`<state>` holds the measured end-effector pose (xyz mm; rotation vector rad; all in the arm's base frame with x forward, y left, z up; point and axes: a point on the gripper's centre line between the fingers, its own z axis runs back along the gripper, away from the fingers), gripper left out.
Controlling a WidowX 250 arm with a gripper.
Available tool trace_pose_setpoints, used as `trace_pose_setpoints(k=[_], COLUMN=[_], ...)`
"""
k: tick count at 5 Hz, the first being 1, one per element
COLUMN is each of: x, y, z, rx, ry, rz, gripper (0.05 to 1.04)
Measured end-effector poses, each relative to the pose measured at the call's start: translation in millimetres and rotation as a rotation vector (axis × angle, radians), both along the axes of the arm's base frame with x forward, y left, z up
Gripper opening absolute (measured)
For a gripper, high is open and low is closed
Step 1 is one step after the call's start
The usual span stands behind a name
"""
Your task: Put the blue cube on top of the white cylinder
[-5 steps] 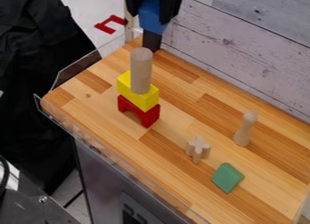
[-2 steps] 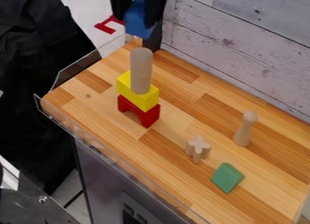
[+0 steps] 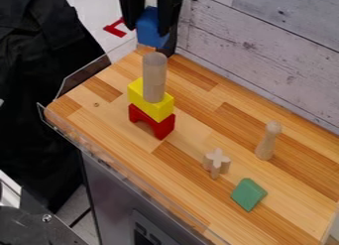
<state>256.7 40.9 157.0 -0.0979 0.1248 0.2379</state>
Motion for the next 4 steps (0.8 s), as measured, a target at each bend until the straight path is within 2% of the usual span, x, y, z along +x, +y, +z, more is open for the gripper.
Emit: trace_pose_setpoints(k=[2,4], x=[-0.8,-1.2], y=[-1.8,0.3], z=[-11.9,-15.5], rx=[-0.005,0.003], ry=[0.067,0.087], rz=[-0.005,0.003], gripper=[0.538,0.538])
